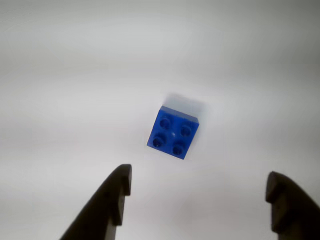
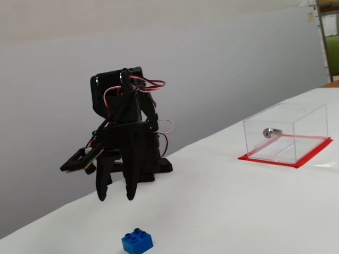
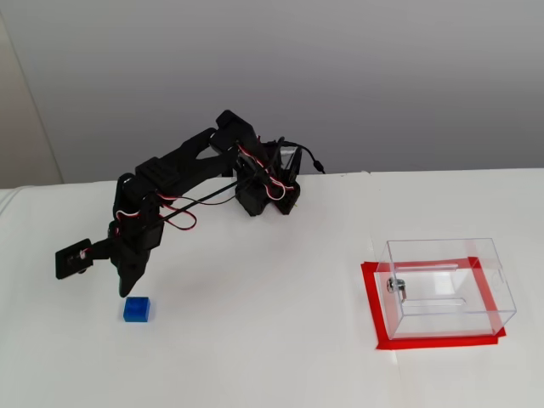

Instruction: Pick the blue lego brick and place it into the transparent box

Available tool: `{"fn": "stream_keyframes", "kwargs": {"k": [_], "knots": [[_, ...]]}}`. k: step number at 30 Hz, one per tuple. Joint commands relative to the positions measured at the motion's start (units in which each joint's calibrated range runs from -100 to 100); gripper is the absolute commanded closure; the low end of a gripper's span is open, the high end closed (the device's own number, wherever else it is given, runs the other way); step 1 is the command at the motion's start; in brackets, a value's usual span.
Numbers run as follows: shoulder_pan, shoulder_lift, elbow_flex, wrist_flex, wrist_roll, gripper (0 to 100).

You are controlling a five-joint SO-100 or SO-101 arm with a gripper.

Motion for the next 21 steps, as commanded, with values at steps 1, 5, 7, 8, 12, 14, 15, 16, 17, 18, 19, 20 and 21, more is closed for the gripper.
{"fn": "stream_keyframes", "kwargs": {"k": [1, 5, 7, 8, 12, 14, 15, 16, 17, 18, 19, 20, 21], "knots": [[0.31, 1.34, -3.49, -0.66, -0.55, 69], [0.01, 3.55, -3.49, -1.88, -0.70, 69], [0.01, 4.39, -3.40, -2.75, -2.01, 69], [-0.06, 4.65, -3.40, -3.01, -2.01, 69], [-0.13, 5.67, -3.49, -3.01, -3.00, 69], [-0.21, 6.43, -3.49, -3.01, -3.68, 69], [-0.28, 6.86, -3.49, -3.10, -4.04, 69], [-0.36, 7.19, -3.49, -3.10, -4.46, 69], [-0.58, 7.45, -3.49, -3.53, -4.83, 69], [-0.95, 7.70, -3.49, -4.06, -5.04, 69], [-1.32, 7.79, -3.49, -4.49, -5.04, 69], [-1.47, 7.87, -3.49, -5.19, -5.09, 69], [-1.98, 7.96, -3.49, -5.53, -5.09, 69]]}}
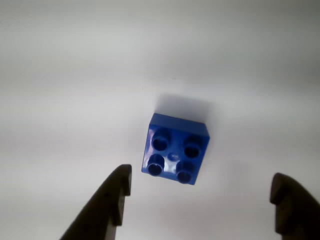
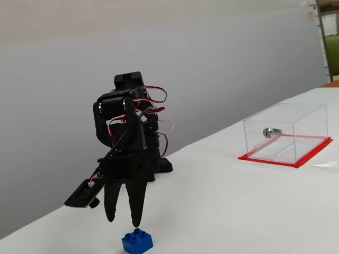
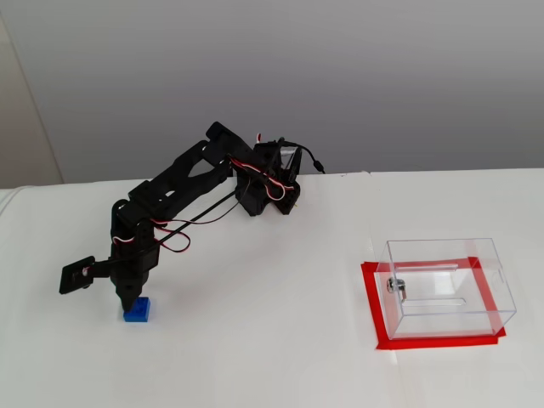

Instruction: Pick the blue lego brick and place it into the transparent box

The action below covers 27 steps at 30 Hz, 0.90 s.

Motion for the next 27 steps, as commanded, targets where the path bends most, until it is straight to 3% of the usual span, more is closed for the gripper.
{"fn": "stream_keyframes", "kwargs": {"k": [1, 27], "knots": [[-1.85, -0.58, -3.40, -1.77, -0.54, 69], [-2.96, 6.71, -11.45, -1.16, -2.27, 70]]}}
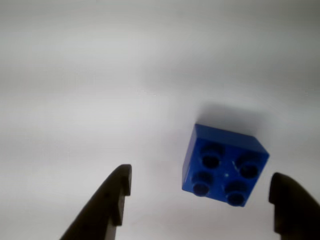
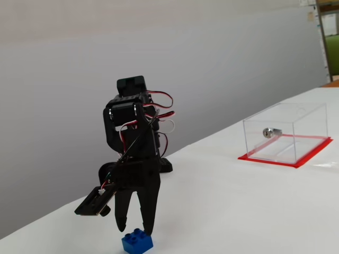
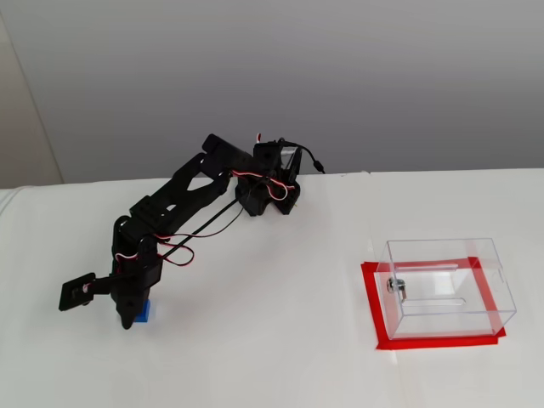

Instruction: Pick the blue lego brick and place it into the transparent box

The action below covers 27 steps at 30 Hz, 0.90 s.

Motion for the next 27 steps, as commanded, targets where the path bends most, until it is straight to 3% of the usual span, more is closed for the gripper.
{"fn": "stream_keyframes", "kwargs": {"k": [1, 27], "knots": [[1.03, -0.47, -2.79, 0.04, -0.26, 70], [3.40, 4.96, 1.82, -1.61, 1.36, 70]]}}
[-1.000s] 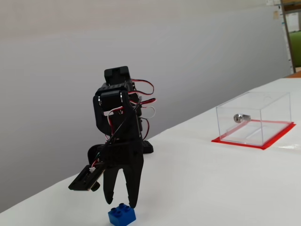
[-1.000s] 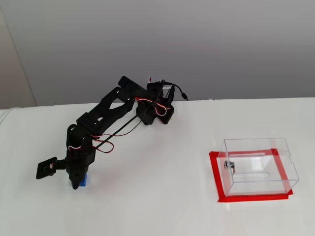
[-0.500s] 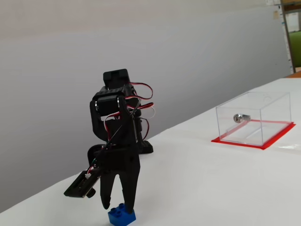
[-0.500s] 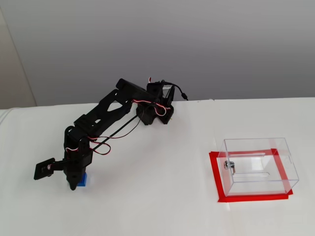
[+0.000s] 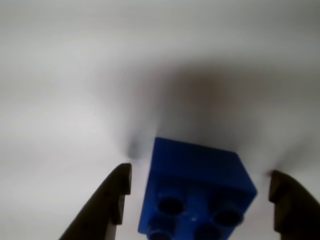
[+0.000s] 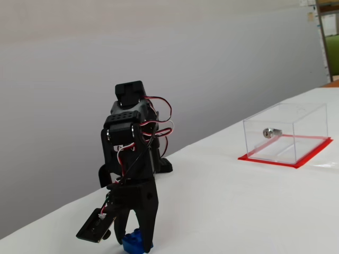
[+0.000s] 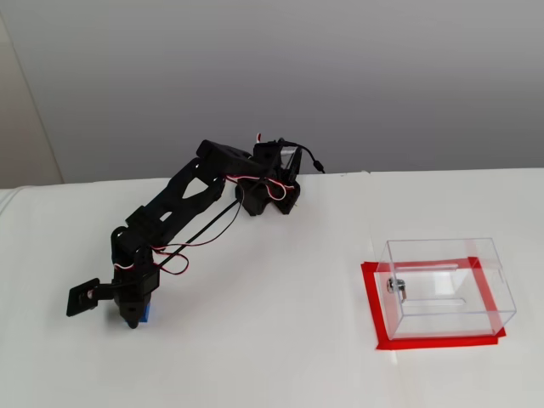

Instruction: Pick the blue lego brick and place it into the transparent box

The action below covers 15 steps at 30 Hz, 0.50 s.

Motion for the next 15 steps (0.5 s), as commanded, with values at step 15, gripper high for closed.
{"fn": "stream_keyframes", "kwargs": {"k": [15], "knots": [[0.76, 0.05, -0.28, -0.67, 0.49, 90]]}}
